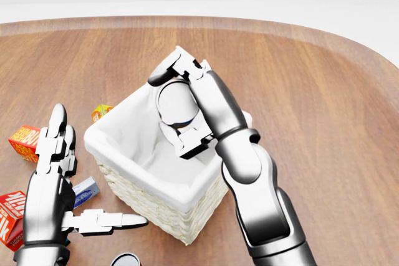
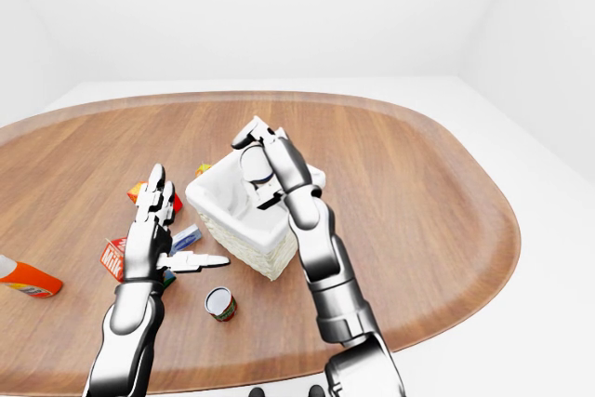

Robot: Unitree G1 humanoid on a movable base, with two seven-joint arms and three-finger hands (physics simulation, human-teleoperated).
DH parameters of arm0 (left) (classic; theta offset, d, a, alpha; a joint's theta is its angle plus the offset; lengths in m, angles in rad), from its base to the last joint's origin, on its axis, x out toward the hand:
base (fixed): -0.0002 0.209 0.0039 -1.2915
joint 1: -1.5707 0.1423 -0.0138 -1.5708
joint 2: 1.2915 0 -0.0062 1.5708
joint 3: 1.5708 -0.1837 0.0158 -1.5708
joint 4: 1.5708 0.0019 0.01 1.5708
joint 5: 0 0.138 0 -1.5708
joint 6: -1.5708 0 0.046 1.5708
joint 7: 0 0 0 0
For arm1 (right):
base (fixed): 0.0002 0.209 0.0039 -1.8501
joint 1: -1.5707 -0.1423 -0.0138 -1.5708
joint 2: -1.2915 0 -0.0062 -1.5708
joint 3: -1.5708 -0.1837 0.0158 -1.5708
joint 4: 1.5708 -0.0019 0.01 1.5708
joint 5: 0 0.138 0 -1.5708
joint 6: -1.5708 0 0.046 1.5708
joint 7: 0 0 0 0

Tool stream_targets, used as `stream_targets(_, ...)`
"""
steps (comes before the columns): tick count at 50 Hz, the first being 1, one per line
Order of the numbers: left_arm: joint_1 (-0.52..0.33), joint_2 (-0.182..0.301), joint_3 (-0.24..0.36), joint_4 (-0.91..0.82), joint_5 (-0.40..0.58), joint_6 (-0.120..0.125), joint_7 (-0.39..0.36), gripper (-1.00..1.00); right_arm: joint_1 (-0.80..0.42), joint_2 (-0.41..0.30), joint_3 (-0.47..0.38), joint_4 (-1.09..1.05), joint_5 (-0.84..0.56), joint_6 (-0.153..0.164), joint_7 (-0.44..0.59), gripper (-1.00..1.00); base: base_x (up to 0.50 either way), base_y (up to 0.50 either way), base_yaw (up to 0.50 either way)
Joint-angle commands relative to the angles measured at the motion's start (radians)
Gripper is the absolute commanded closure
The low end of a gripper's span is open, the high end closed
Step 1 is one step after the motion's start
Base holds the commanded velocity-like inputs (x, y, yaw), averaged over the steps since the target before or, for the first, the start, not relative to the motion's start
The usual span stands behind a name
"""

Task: Pick up the alphabet soup, and put it in the basket.

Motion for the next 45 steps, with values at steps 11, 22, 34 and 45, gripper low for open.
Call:
stream_targets(11, -0.002, 0.001, 0.001, 0.008, 0.0, -0.005, 0.0, -1.0, -0.132, -0.002, -0.021, 0.176, -0.009, 0.0, -0.003, 1.0, 0.0, 0.0, 0.0)
stream_targets(22, -0.008, 0.002, 0.003, 0.023, 0.0, -0.014, 0.001, -1.0, -0.182, -0.013, -0.026, 0.286, -0.053, 0.0, 0.034, 1.0, 0.0, 0.0, 0.0)
stream_targets(34, -0.007, 0.001, 0.003, 0.022, 0.0, -0.014, 0.001, -1.0, -0.23, -0.027, -0.039, 0.379, -0.042, 0.0, 0.029, 1.0, 0.0, 0.0, 0.0)
stream_targets(45, -0.006, 0.001, 0.001, 0.02, 0.002, -0.011, 0.002, -1.0, -0.213, -0.033, -0.041, 0.426, -0.049, 0.0, 0.034, 1.0, 0.0, 0.0, 0.0)
